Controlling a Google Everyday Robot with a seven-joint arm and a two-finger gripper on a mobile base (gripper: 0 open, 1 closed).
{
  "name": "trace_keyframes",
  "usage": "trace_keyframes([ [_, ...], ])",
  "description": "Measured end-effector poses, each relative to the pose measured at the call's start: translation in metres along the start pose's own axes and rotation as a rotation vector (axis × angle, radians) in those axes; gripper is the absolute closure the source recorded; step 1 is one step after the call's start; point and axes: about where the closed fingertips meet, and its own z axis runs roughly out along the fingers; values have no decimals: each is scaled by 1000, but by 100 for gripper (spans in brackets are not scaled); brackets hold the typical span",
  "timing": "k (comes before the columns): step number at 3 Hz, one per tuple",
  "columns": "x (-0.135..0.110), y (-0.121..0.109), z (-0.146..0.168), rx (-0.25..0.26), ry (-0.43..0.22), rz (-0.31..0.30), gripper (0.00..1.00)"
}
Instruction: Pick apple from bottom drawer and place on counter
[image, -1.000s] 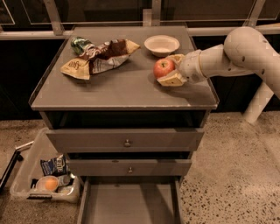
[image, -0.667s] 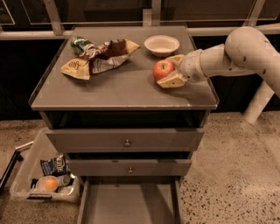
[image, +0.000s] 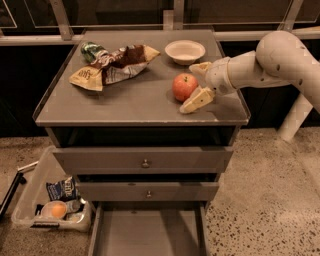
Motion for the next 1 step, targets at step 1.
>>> trace_keyframes([
  [1, 0, 0, 0, 0, 0, 0, 0],
])
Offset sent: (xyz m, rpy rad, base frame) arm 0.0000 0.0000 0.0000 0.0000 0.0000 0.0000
